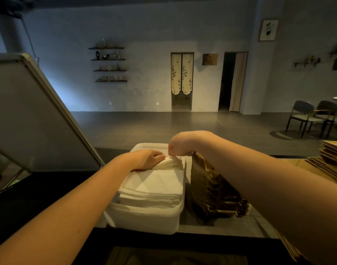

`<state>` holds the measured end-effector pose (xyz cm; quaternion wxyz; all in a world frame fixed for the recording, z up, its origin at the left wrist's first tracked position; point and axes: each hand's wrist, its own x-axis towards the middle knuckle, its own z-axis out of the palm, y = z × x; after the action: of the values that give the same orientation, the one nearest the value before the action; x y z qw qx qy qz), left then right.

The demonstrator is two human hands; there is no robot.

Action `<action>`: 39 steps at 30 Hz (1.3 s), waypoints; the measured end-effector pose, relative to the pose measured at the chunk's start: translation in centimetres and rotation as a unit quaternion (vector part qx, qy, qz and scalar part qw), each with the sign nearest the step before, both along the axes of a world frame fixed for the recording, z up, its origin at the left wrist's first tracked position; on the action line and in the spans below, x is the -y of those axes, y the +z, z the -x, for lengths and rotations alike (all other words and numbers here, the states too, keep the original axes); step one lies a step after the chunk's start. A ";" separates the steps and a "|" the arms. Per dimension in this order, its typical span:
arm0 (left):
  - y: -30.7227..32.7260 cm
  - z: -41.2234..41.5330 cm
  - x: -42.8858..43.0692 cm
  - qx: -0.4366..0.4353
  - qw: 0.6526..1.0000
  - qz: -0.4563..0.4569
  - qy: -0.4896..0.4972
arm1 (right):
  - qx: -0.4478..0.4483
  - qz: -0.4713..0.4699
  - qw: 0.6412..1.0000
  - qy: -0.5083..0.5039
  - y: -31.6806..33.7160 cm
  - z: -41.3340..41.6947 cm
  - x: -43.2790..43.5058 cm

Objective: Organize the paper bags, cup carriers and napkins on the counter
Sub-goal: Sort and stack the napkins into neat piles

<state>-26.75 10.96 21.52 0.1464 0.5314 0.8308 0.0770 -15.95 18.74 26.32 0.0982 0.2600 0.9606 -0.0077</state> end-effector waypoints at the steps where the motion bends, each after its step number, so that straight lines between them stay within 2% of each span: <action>1: 0.1 0.1 0.0 0.007 1.000 0.000 0.003 | -0.008 -0.001 1.000 -0.001 0.4 -0.1 0.0; 5: 0.9 0.1 0.1 0.047 0.998 -0.052 -0.005 | -0.038 -0.005 0.999 -0.018 1.8 -1.2 -0.6; 8: 2.3 -0.1 0.6 0.016 0.994 -0.103 -0.037 | -0.087 0.004 0.994 -0.059 2.2 -3.0 -1.3; 11: 2.9 0.2 1.8 -0.008 0.987 -0.159 -0.017 | -0.134 0.046 0.985 -0.097 2.3 -5.7 -1.6; 17: 1.3 -1.1 3.6 -0.028 0.995 -0.092 0.009 | -0.201 0.178 0.951 -0.154 1.4 -11.5 -0.9; 20: 0.8 -1.8 3.7 -0.048 0.992 -0.107 0.038 | -0.232 0.240 0.924 -0.186 0.5 -13.4 -0.7; 24: 1.1 -2.1 3.6 -0.058 0.992 -0.097 0.056 | -0.297 0.347 0.856 -0.243 -0.7 -14.3 -0.5; 26: 1.2 -2.2 3.7 -0.043 0.993 -0.092 0.057 | -0.322 0.349 0.842 -0.257 -1.0 -14.0 -0.3; 30: 1.2 -2.0 3.5 -0.039 0.994 -0.080 0.063 | -0.332 0.321 0.848 -0.262 -1.2 -13.0 0.1; 34: 1.5 -2.1 3.4 -0.034 0.994 -0.066 0.075 | -0.310 0.355 0.840 -0.269 -0.9 -13.5 -0.1; 37: 2.5 -2.5 2.7 -0.060 0.992 -0.074 0.079 | -0.381 0.381 0.801 -0.260 -1.3 -15.3 -1.6; 38: 3.1 -2.9 2.4 -0.068 0.991 -0.093 0.073 | -0.410 0.365 0.796 -0.255 -1.5 -16.2 -2.3; 39: 3.8 -3.7 1.9 -0.066 0.989 -0.114 0.061 | -0.421 0.319 0.811 -0.251 -1.8 -17.2 -3.0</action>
<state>-23.05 9.03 25.37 0.0243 0.4967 0.8554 0.1447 1.24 21.72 24.48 -0.2437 0.4178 0.7525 -0.4469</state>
